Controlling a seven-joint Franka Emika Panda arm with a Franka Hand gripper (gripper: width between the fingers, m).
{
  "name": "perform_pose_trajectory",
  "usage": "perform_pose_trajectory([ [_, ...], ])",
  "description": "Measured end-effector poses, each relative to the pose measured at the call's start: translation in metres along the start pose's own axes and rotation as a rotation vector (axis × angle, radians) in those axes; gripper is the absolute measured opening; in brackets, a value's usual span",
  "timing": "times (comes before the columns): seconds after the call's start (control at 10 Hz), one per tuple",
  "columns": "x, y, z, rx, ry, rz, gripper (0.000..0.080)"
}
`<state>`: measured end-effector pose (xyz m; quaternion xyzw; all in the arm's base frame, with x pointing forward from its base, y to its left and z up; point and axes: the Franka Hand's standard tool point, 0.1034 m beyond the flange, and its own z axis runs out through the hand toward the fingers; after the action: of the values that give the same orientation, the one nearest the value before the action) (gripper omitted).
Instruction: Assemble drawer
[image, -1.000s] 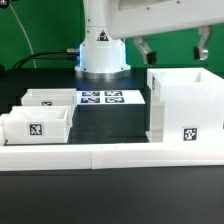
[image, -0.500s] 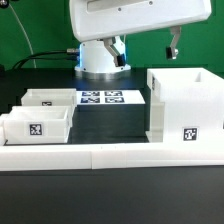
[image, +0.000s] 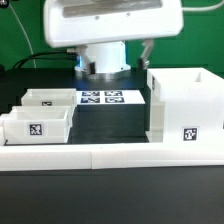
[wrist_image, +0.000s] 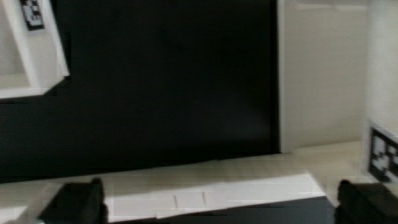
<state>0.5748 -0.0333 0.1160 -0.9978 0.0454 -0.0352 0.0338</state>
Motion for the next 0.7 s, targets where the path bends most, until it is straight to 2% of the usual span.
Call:
perform_pose_trajectory([
  [0.2, -0.013, 0.028, 0.013, -0.032, 0.034, -0.034, 0.0649],
  [0.3, -0.020, 0.037, 0.019, -0.034, 0.026, -0.052, 0.0649],
  [0.7, -0.018, 0.034, 0.018, -0.034, 0.031, -0.048, 0.0649],
])
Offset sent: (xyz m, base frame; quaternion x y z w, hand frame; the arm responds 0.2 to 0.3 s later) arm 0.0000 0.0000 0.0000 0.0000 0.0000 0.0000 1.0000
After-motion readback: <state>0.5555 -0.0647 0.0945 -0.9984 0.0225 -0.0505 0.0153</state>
